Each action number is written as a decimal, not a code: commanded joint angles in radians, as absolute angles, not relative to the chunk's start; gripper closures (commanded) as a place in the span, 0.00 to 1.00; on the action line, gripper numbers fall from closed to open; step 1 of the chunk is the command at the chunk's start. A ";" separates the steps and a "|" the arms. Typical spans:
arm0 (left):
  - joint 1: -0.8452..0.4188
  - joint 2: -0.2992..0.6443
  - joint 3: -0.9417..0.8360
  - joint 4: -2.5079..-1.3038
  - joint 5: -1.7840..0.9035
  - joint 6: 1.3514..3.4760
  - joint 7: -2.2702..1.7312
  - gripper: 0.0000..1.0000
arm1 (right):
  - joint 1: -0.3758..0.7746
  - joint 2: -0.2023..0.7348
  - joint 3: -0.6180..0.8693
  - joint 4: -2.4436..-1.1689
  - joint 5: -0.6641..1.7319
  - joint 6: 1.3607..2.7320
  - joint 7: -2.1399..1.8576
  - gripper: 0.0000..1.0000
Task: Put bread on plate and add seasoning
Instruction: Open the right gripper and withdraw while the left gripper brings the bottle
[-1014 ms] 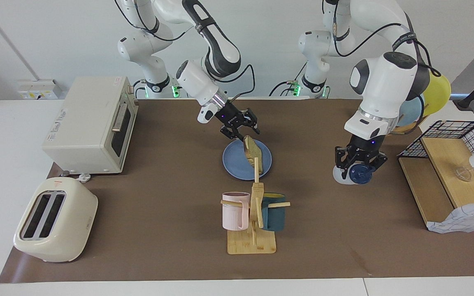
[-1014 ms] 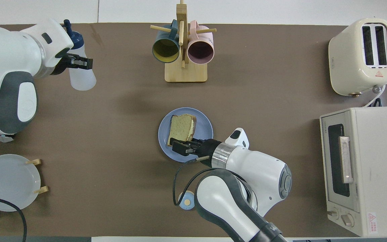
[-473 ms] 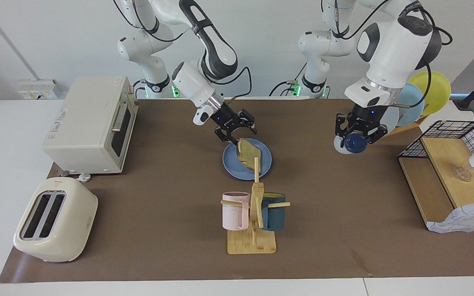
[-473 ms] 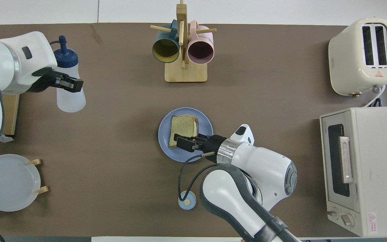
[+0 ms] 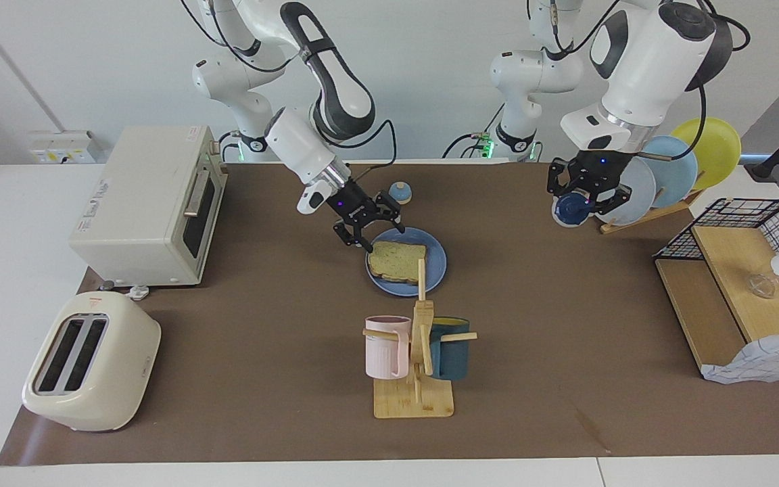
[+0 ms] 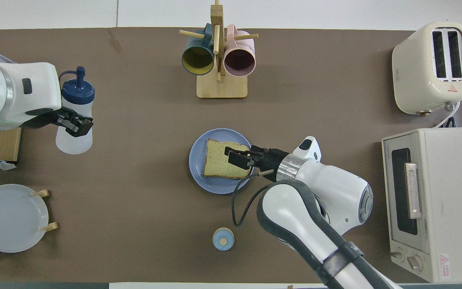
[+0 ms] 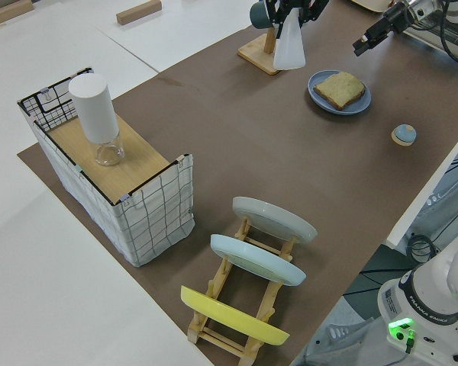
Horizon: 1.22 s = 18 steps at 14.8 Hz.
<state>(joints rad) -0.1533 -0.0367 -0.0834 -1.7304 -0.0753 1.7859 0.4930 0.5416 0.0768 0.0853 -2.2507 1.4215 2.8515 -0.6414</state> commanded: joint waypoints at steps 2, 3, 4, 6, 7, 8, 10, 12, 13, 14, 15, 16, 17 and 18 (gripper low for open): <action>-0.164 -0.069 -0.116 -1.733 -0.092 1.707 0.560 0.62 | 0.535 0.075 0.092 -2.267 1.440 2.869 -0.678 0.00; -0.170 -0.078 -0.129 -1.735 -0.092 1.700 0.574 0.62 | 0.529 0.075 0.091 -2.272 1.434 2.867 -0.695 0.00; -0.178 -0.087 -0.139 -1.743 -0.092 1.697 0.586 0.62 | 0.508 0.075 0.091 -2.273 1.421 2.867 -0.724 0.00; -0.196 -0.094 -0.144 -1.744 -0.092 1.666 0.615 0.62 | 0.460 0.077 0.091 -2.272 1.337 2.844 -0.752 0.00; -0.198 -0.094 -0.144 -1.741 -0.092 1.649 0.642 0.62 | 0.430 0.075 0.091 -2.272 1.271 2.811 -0.752 0.00; -0.198 -0.095 -0.144 -1.741 -0.092 1.638 0.678 0.62 | 0.396 0.075 0.089 -2.266 1.181 2.768 -0.752 0.00; -0.198 -0.100 -0.143 -1.740 -0.091 1.609 0.751 0.62 | 0.309 0.077 0.089 -2.237 1.009 2.668 -0.750 0.00; -0.199 -0.106 -0.146 -1.740 -0.091 1.580 0.773 0.62 | 0.240 0.080 0.089 -2.201 0.892 2.579 -0.747 0.00; -0.209 -0.107 -0.146 -1.740 -0.089 1.565 0.773 0.63 | 0.201 0.083 0.089 -2.177 0.838 2.532 -0.744 0.00; -0.231 -0.109 -0.146 -1.741 -0.089 1.553 0.773 0.64 | 0.168 0.084 0.089 -2.151 0.784 2.475 -0.742 0.00; -0.250 -0.113 -0.146 -1.741 -0.087 1.537 0.773 0.64 | 0.140 0.086 0.089 -2.126 0.738 2.426 -0.738 0.00; -0.256 -0.117 -0.146 -1.741 -0.086 1.517 0.775 0.64 | 0.123 0.089 0.089 -2.112 0.711 2.396 -0.704 0.00; -0.268 -0.117 -0.146 -1.743 -0.086 1.508 0.782 0.64 | 0.117 0.084 0.089 -2.108 0.689 2.373 -0.663 0.00; -0.288 -0.121 -0.146 -1.744 -0.084 1.499 0.801 0.64 | 0.114 0.081 0.087 -2.100 0.666 2.347 -0.644 0.00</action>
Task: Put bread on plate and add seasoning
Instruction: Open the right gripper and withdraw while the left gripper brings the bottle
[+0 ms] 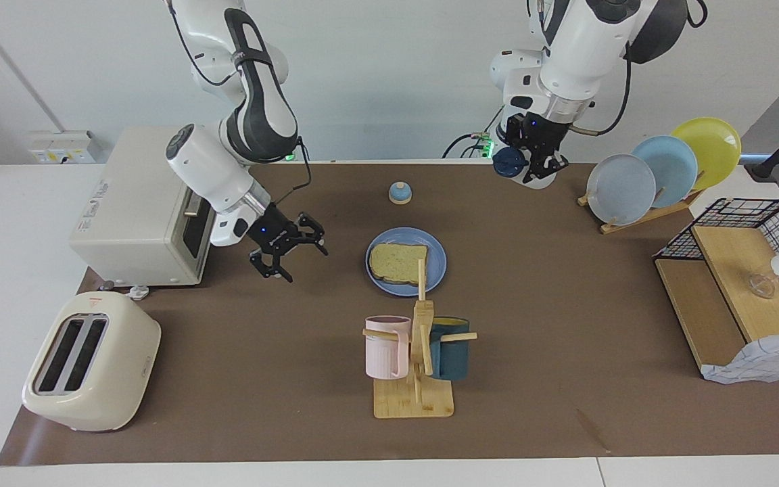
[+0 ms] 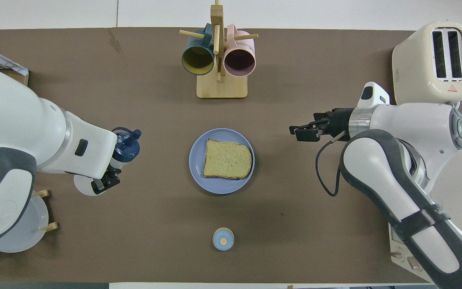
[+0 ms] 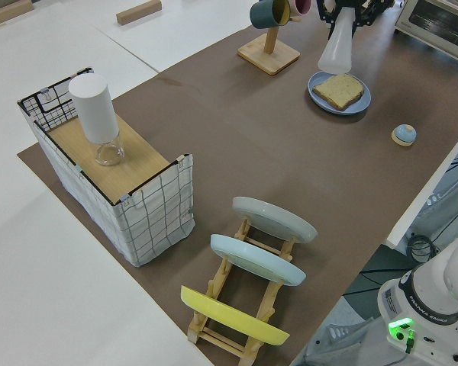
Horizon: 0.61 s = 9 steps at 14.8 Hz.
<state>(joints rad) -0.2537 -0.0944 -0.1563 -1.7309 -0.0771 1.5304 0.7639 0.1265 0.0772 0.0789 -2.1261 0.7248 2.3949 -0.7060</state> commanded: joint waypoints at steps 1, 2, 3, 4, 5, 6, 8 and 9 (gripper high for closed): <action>-0.291 -0.123 -0.146 -1.744 -0.083 1.484 0.810 0.64 | 0.104 0.078 0.087 -2.082 0.629 2.306 -0.623 0.00; -0.294 -0.123 -0.146 -1.741 -0.080 1.470 0.818 0.64 | 0.095 0.074 0.086 -2.057 0.589 2.258 -0.583 0.00; -0.304 -0.123 -0.146 -1.738 -0.080 1.460 0.824 0.64 | 0.088 0.065 0.086 -2.033 0.530 2.200 -0.522 0.00; -0.317 -0.123 -0.146 -1.740 -0.080 1.454 0.825 0.64 | 0.081 0.057 0.086 -2.004 0.467 2.150 -0.462 0.00; -0.324 -0.124 -0.146 -1.740 -0.080 1.451 0.825 0.64 | 0.081 0.043 0.087 -1.978 0.392 2.101 -0.398 0.00; -0.325 -0.126 -0.146 -1.741 -0.080 1.453 0.824 0.64 | 0.083 0.029 0.087 -1.956 0.327 2.056 -0.332 0.00; -0.325 -0.127 -0.146 -1.743 -0.081 1.456 0.824 0.65 | 0.081 -0.015 0.092 -1.950 0.311 1.994 -0.218 0.00; -0.325 -0.127 -0.144 -1.743 -0.081 1.462 0.821 0.65 | 0.089 -0.043 0.092 -1.947 0.313 1.970 -0.174 0.00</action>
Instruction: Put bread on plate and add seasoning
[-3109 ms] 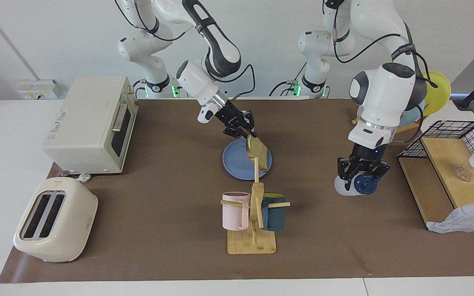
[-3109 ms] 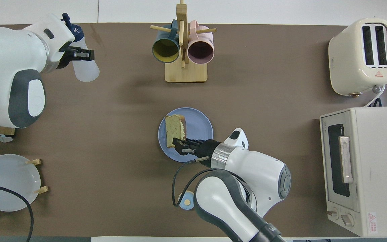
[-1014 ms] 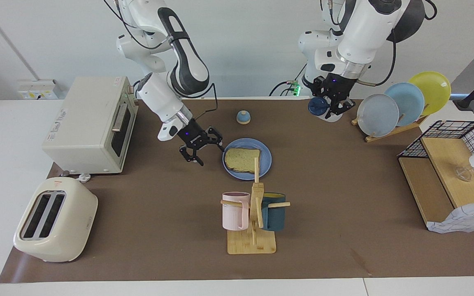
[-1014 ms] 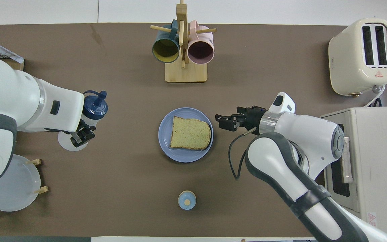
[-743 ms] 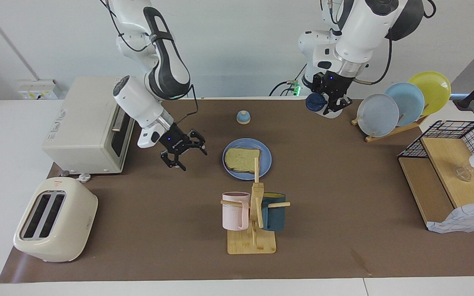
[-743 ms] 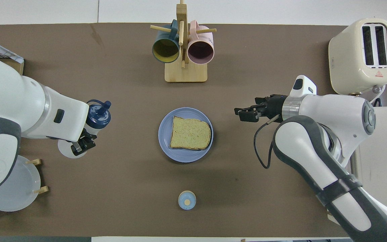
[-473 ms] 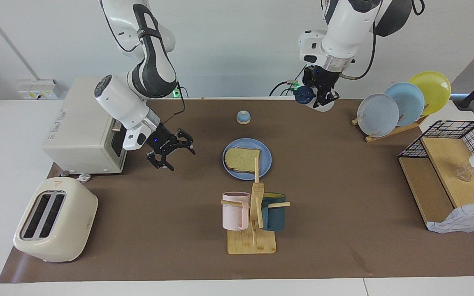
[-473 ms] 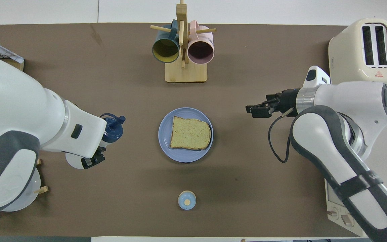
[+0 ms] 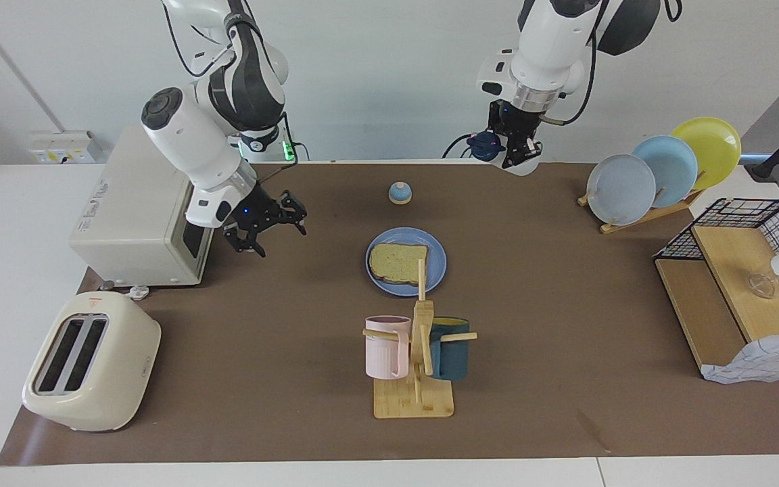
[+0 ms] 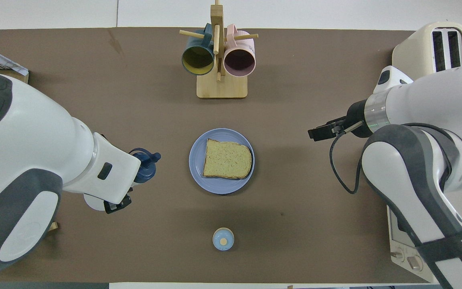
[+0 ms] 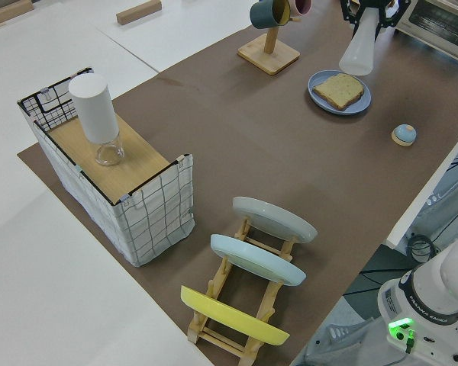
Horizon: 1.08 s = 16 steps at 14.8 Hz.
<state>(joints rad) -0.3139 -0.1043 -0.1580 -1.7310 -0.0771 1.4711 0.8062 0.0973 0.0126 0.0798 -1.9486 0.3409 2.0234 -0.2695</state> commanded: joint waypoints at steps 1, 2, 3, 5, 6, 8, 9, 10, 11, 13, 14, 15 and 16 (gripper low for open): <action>-0.325 -0.127 -0.146 -1.741 -0.083 1.463 0.818 0.64 | 0.092 -0.064 0.095 -1.933 0.316 1.930 -0.128 0.00; -0.327 -0.127 -0.146 -1.741 -0.083 1.465 0.824 0.64 | 0.097 -0.077 0.097 -1.910 0.339 1.884 -0.082 0.00; -0.327 -0.127 -0.146 -1.743 -0.081 1.466 0.831 0.65 | 0.098 -0.083 0.097 -1.886 0.392 1.844 -0.045 0.00; -0.333 -0.129 -0.158 -1.743 -0.083 1.468 0.836 0.65 | 0.100 -0.101 0.100 -1.862 0.532 1.813 -0.002 0.00; -0.334 -0.129 -0.160 -1.741 -0.083 1.471 0.842 0.66 | 0.109 -0.116 0.109 -1.862 0.569 1.815 0.023 0.00; -0.348 -0.130 -0.161 -1.744 -0.083 1.474 0.845 0.67 | 0.144 -0.149 0.121 -1.856 0.629 1.819 0.084 0.00; -0.351 -0.132 -0.161 -1.744 -0.083 1.474 0.857 0.67 | 0.165 -0.159 0.123 -1.856 0.708 1.830 0.124 0.00; -0.351 -0.133 -0.163 -1.746 -0.083 1.476 0.876 0.67 | 0.178 -0.164 0.124 -1.849 0.760 1.841 0.142 0.00; -0.353 -0.133 -0.163 -1.746 -0.083 1.480 0.891 0.67 | 0.193 -0.166 0.129 -1.844 0.773 1.865 0.155 0.00; -0.365 -0.135 -0.161 -1.746 -0.083 1.488 0.902 0.68 | 0.267 -0.167 0.133 -1.839 0.775 1.923 0.217 0.00; -0.367 -0.135 -0.163 -1.746 -0.083 1.488 0.907 0.68 | 0.309 -0.167 0.133 -1.838 0.775 1.959 0.251 0.07; -0.373 -0.135 -0.161 -1.744 -0.083 1.488 0.911 0.68 | 0.365 -0.166 0.138 -1.835 0.772 2.029 0.305 0.19; -0.374 -0.135 -0.163 -1.744 -0.083 1.488 0.911 0.68 | 0.402 -0.161 0.138 -1.829 0.761 2.098 0.340 0.26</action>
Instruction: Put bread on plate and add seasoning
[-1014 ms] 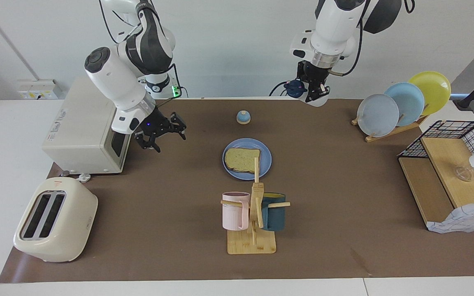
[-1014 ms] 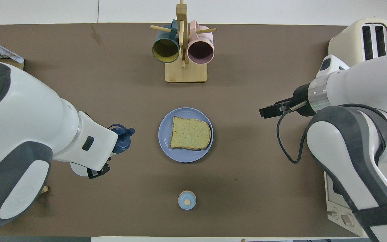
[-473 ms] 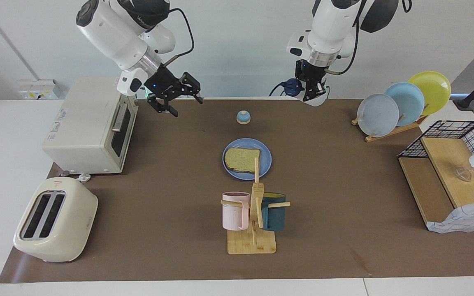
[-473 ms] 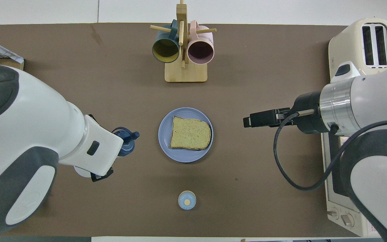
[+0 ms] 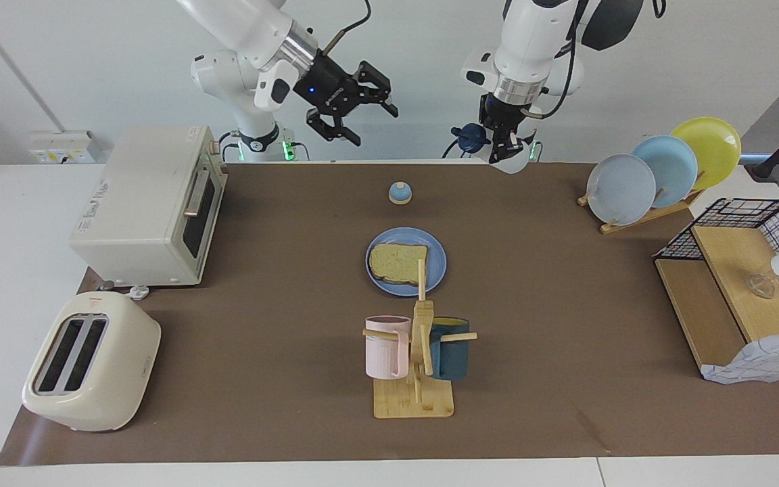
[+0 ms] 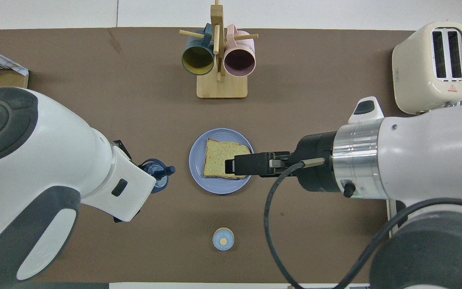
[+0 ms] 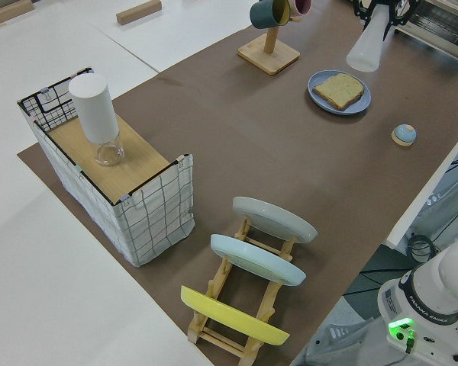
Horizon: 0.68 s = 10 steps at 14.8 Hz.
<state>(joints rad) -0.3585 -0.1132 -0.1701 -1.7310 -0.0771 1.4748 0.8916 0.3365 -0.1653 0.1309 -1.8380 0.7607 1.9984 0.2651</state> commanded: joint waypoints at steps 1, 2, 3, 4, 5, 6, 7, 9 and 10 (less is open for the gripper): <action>-0.383 -0.135 -0.163 -1.746 -0.083 1.493 0.913 0.68 | 0.443 -0.158 0.138 -1.830 0.752 2.164 0.366 0.30; -0.387 -0.135 -0.163 -1.746 -0.083 1.497 0.914 0.68 | 0.471 -0.156 0.138 -1.830 0.729 2.201 0.382 0.31; -0.387 -0.135 -0.163 -1.746 -0.083 1.499 0.914 0.68 | 0.482 -0.155 0.138 -1.829 0.713 2.221 0.402 0.31; -0.387 -0.135 -0.163 -1.746 -0.083 1.500 0.916 0.68 | 0.498 -0.153 0.140 -1.829 0.703 2.252 0.411 0.35; -0.387 -0.135 -0.161 -1.746 -0.083 1.499 0.929 0.69 | 0.527 -0.147 0.140 -1.835 0.683 2.288 0.413 0.40; -0.385 -0.135 -0.161 -1.747 -0.084 1.499 0.933 0.69 | 0.535 -0.141 0.138 -1.838 0.651 2.304 0.407 0.40; -0.384 -0.135 -0.161 -1.747 -0.084 1.499 0.934 0.70 | 0.531 -0.138 0.138 -1.838 0.617 2.304 0.402 0.40; -0.380 -0.135 -0.161 -1.747 -0.084 1.497 0.945 0.70 | 0.512 -0.129 0.137 -1.836 0.606 2.310 0.402 0.40; -0.380 -0.135 -0.161 -1.747 -0.086 1.497 0.945 0.70 | 0.512 -0.121 0.137 -1.838 0.606 2.319 0.402 0.40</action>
